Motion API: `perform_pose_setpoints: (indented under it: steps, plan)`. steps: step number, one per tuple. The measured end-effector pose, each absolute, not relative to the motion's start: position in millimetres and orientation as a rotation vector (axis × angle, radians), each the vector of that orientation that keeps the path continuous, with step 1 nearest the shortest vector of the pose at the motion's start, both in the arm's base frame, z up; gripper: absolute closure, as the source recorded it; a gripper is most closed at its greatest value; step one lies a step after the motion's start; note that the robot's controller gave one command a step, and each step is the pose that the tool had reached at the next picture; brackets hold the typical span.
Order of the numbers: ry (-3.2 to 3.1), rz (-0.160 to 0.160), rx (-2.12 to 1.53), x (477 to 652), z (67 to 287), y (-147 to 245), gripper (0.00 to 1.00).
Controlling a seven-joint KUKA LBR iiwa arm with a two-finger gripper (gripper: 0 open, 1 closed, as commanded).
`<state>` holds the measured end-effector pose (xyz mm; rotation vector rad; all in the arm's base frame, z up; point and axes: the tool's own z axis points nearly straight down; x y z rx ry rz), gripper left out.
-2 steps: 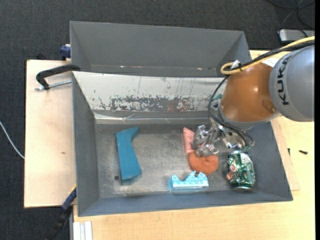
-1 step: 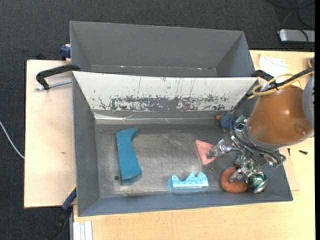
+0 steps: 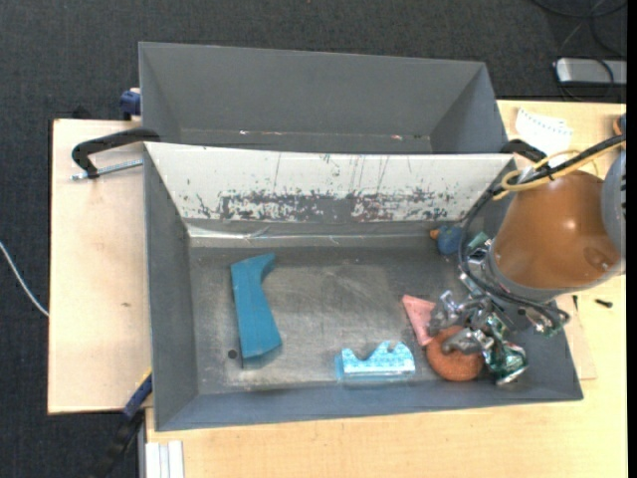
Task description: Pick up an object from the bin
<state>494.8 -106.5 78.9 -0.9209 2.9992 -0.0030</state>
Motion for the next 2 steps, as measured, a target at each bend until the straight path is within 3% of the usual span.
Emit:
perform_pose_setpoints:
  steps: [1,2]
  plan:
    - [2.999,-0.003,-0.921,494.8,78.9,-106.5,1.00]
    - [2.977,-0.006,-0.977,518.7,247.5,-140.3,1.00]
